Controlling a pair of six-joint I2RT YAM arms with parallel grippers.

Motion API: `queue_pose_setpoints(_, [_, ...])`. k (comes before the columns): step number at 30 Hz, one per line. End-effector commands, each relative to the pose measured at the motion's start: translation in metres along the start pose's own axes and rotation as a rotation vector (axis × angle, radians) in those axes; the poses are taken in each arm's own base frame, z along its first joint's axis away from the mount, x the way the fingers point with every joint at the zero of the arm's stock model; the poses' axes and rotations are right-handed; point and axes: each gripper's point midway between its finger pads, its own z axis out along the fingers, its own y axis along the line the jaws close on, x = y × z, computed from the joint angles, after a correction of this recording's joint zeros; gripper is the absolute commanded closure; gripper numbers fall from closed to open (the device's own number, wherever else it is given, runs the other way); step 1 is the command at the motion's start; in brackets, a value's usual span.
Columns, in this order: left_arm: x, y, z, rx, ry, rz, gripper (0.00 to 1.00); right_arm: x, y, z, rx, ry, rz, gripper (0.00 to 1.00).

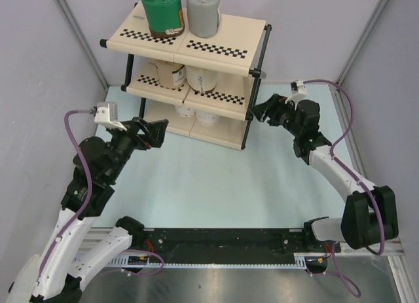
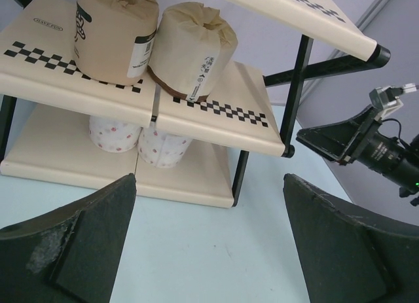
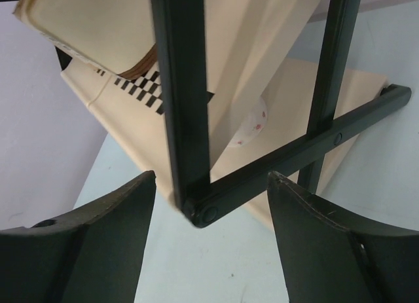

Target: Place and organize the paper towels onto the shelf

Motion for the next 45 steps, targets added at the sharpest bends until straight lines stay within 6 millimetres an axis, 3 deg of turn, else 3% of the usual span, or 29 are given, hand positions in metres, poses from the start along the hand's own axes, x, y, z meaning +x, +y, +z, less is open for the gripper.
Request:
queue_pose_setpoints(1, [-0.013,-0.002,-0.006,0.003,-0.030,0.015,0.01,-0.032,0.019,0.013,-0.108,-0.105,-0.023,0.27])
queue_pose_setpoints(11, [-0.011,0.000,-0.009,-0.001,-0.025,0.019,0.01,-0.057,0.034,0.021,-0.169,-0.183,-0.055,0.27])
queue_pose_setpoints(19, [-0.017,-0.001,-0.012,-0.002,-0.042,0.015,0.01,-0.061,0.032,0.053,-0.184,-0.151,-0.025,0.32])
queue_pose_setpoints(25, [-0.018,0.000,-0.015,-0.009,-0.042,0.022,0.01,-0.064,0.033,0.065,-0.192,-0.141,-0.017,0.50])
queue_pose_setpoints(29, [-0.017,0.003,-0.016,-0.018,-0.042,0.025,0.00,-0.064,0.031,0.065,-0.180,-0.134,-0.020,0.56])
queue_pose_setpoints(32, [-0.016,0.003,-0.016,-0.019,-0.046,0.023,0.00,-0.063,0.031,0.061,-0.172,-0.122,-0.027,0.69])
queue_pose_setpoints(34, [-0.015,0.004,-0.016,-0.020,-0.043,0.020,0.00,-0.065,0.032,0.057,-0.170,-0.117,-0.028,0.79])
queue_pose_setpoints(38, [-0.013,0.005,-0.015,-0.025,-0.039,0.016,0.00,-0.069,0.030,0.049,-0.166,-0.105,-0.024,0.89])
queue_pose_setpoints(40, [-0.011,0.005,-0.015,-0.025,-0.035,0.012,0.00,-0.074,0.025,0.042,-0.152,-0.100,-0.014,0.99])
queue_pose_setpoints(45, [-0.009,0.006,-0.015,-0.026,-0.036,0.003,0.00,-0.077,0.025,0.019,-0.131,-0.061,-0.002,1.00])
